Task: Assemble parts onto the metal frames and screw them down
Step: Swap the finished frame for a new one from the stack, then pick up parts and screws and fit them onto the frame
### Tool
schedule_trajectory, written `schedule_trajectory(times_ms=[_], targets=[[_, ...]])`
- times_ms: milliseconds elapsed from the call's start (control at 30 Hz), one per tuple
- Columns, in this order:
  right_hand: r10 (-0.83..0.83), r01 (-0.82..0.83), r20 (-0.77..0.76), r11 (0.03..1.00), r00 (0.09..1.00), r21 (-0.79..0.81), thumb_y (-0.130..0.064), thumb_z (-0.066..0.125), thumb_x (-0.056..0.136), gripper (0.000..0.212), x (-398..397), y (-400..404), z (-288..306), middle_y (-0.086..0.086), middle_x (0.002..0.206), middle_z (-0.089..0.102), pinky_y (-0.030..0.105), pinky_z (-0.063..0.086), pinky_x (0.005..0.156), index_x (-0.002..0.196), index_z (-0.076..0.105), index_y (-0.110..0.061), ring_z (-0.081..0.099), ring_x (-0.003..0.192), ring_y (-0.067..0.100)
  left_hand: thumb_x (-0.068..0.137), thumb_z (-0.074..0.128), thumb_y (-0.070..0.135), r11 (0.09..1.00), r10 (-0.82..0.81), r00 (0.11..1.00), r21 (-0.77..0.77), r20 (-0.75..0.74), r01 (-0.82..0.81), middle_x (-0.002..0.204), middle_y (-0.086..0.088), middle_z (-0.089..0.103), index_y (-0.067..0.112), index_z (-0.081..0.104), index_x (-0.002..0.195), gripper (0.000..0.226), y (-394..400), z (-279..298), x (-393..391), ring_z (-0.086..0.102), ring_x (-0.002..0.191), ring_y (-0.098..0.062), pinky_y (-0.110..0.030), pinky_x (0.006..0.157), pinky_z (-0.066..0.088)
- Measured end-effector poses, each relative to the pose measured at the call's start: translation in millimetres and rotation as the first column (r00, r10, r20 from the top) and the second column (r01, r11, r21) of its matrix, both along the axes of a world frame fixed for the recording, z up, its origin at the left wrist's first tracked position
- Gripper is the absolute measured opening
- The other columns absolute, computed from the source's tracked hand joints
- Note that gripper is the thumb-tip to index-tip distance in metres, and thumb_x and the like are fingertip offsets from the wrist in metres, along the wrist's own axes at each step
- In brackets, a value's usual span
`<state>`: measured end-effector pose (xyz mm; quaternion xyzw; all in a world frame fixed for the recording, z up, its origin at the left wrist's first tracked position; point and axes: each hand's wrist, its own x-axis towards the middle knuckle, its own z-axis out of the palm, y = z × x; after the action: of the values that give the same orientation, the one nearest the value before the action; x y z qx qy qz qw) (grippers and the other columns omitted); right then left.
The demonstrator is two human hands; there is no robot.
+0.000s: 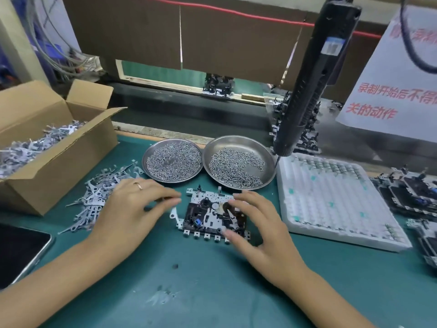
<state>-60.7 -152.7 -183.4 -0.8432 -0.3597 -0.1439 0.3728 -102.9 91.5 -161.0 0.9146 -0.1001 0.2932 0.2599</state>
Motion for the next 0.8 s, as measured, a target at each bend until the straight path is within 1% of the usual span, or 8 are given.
schedule_trajectory(times_ms=[100, 233, 300, 433, 500, 600, 667, 800], targets=[[0.02, 0.041, -0.209, 0.958, 0.978, 0.284, -0.044, 0.059, 0.085, 0.031, -8.4, 15.9, 7.6, -0.017, 0.109, 0.065, 0.027, 0.044, 0.095, 0.115, 0.061, -0.036, 0.058, 0.11, 0.008, 0.085, 0.065, 0.032, 0.997, 0.003, 0.971, 0.073, 0.238, -0.021, 0.076, 0.008, 0.069, 0.017, 0.076, 0.085, 0.019, -33.3, 7.4, 9.1, 0.058, 0.07, -0.01, -0.036, 0.074, 0.038], [-0.036, 0.107, -0.236, 0.949, 0.971, 0.298, -0.024, 0.071, 0.083, 0.029, -7.2, 29.9, 8.8, -0.019, 0.093, 0.068, 0.023, 0.047, 0.087, 0.107, 0.064, -0.039, 0.062, 0.093, 0.005, 0.084, 0.072, 0.023, 0.995, 0.025, 0.937, 0.08, 0.347, -0.056, 0.074, 0.009, 0.069, 0.018, 0.076, 0.085, 0.007, -54.9, -0.3, 17.8, 0.059, 0.067, -0.016, -0.035, 0.073, 0.032], [-0.062, 0.142, -0.247, 0.938, 0.967, 0.317, -0.017, 0.071, 0.082, 0.02, -2.1, 28.2, 7.2, -0.018, 0.09, 0.07, 0.022, 0.048, 0.084, 0.099, 0.073, -0.028, 0.062, 0.091, 0.002, 0.083, 0.072, 0.028, 0.999, 0.034, 0.959, -0.008, 0.281, -0.033, 0.079, 0.013, 0.069, 0.021, 0.076, 0.084, 0.008, -54.8, -4.7, 19.7, 0.057, 0.071, -0.011, -0.034, 0.077, 0.031], [-0.101, 0.168, -0.234, 0.943, 0.967, 0.286, -0.016, 0.069, 0.08, 0.014, 2.1, 23.5, 3.0, -0.012, 0.082, 0.07, 0.023, 0.048, 0.079, 0.091, 0.077, -0.017, 0.06, 0.084, 0.005, 0.078, 0.071, 0.042, 0.959, -0.063, 0.998, -0.277, -0.01, 0.058, 0.077, 0.028, 0.065, 0.031, 0.074, 0.082, 0.012, -52.5, -7.2, 17.4, 0.054, 0.078, 0.004, -0.033, 0.085, 0.032], [-0.091, 0.154, -0.24, 0.954, 0.967, 0.257, -0.012, 0.069, 0.079, 0.014, 3.0, 22.2, 1.6, -0.008, 0.079, 0.068, 0.025, 0.047, 0.078, 0.09, 0.077, -0.015, 0.058, 0.083, 0.01, 0.075, 0.075, 0.041, 0.925, -0.114, 0.984, -0.377, -0.136, 0.056, 0.075, 0.025, 0.067, 0.039, 0.071, 0.078, 0.005, -49.8, -7.2, 17.7, 0.054, 0.083, 0.006, -0.024, 0.087, 0.033], [-0.08, 0.127, -0.239, 0.974, 0.968, 0.187, -0.01, 0.068, 0.08, 0.015, 3.2, 20.3, 0.2, -0.006, 0.083, 0.068, 0.022, 0.045, 0.082, 0.091, 0.077, -0.015, 0.056, 0.087, 0.009, 0.071, 0.079, 0.026, 0.871, -0.208, 0.947, -0.487, -0.245, 0.065, 0.075, 0.013, 0.069, 0.04, 0.073, 0.073, 0.015, -44.7, -7.8, 19.5, 0.06, 0.074, -0.004, -0.017, 0.073, 0.044], [-0.082, 0.118, -0.233, 0.982, 0.969, 0.145, -0.009, 0.068, 0.081, 0.015, 3.0, 20.5, -0.4, -0.007, 0.086, 0.066, 0.017, 0.042, 0.084, 0.091, 0.077, -0.015, 0.054, 0.09, 0.008, 0.07, 0.08, 0.019, 0.848, -0.254, 0.919, -0.526, -0.3, 0.063, 0.073, 0.007, 0.069, 0.036, 0.075, 0.072, 0.017, -42.0, -7.1, 21.0, 0.062, 0.07, -0.008, -0.014, 0.065, 0.047], [-0.091, 0.119, -0.178, 0.981, 0.98, 0.154, -0.009, 0.064, 0.082, 0.016, 1.7, 21.1, -2.9, -0.006, 0.088, 0.063, 0.015, 0.043, 0.082, 0.092, 0.076, -0.012, 0.057, 0.089, 0.008, 0.069, 0.081, 0.016, 0.888, -0.24, 0.905, -0.456, -0.352, 0.058, 0.071, 0.014, 0.069, 0.031, 0.076, 0.072, 0.017, -38.9, -7.4, 23.0, 0.064, 0.072, -0.006, -0.008, 0.067, 0.043]])
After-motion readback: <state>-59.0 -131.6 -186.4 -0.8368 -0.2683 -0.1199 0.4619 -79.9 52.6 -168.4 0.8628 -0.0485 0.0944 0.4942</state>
